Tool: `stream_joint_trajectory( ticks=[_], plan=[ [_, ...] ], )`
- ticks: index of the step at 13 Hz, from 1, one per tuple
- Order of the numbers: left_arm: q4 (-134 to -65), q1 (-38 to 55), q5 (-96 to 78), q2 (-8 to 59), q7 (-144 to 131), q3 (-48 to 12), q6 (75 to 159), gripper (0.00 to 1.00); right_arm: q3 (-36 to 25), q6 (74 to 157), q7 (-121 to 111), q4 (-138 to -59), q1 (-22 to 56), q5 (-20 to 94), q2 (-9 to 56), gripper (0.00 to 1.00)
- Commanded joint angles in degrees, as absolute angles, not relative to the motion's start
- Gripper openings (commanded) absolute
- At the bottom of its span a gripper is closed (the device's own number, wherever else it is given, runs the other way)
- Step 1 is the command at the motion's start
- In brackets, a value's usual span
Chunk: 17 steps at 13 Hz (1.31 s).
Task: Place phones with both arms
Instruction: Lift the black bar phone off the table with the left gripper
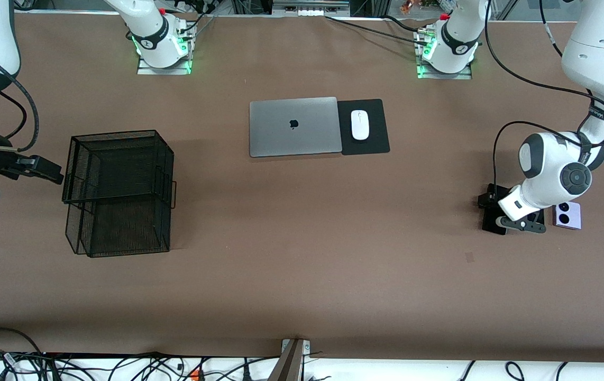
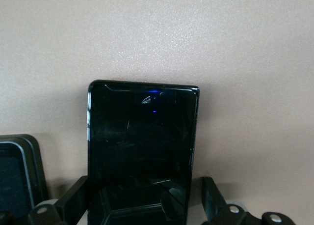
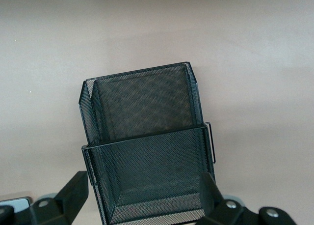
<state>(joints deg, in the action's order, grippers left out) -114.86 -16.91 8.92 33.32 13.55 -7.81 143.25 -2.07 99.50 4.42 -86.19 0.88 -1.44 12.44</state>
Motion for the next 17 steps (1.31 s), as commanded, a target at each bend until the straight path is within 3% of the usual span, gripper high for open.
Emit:
stream_joint_trajectory(
  ticks=[1, 2, 5, 10, 14, 17],
  plan=[
    [-114.70, -17.49, 8.96, 34.37, 13.97, -7.91, 144.32, 0.54, -1.85, 98.53, 4.66, -85.78, 0.79, -1.14, 12.30, 1.00],
    [-114.70, -17.49, 8.96, 34.37, 13.45, -7.91, 144.23, 0.40, -1.85, 98.53, 4.66, -85.78, 0.79, -1.14, 12.30, 1.00],
    [-114.00, -17.49, 8.88, 34.45, 13.27, -7.91, 144.14, 0.21, -1.85, 98.53, 4.75, -85.78, 0.88, -1.14, 12.30, 1.00],
    [-109.79, -16.88, 8.96, 33.93, 13.18, -8.00, 138.80, 0.12, -1.85, 98.53, 4.66, -85.78, 0.88, -1.14, 12.30, 1.00],
    [-102.41, -16.44, 8.44, 33.66, 12.57, -8.70, 127.47, 0.11, -1.76, 98.53, 4.66, -85.78, 0.88, -1.14, 12.30, 1.00],
    [-99.41, -12.06, 8.52, 33.75, 7.14, -8.61, 125.95, 0.11, -1.76, 98.53, 4.66, -85.78, 0.88, -1.14, 12.30, 1.00]
  ],
)
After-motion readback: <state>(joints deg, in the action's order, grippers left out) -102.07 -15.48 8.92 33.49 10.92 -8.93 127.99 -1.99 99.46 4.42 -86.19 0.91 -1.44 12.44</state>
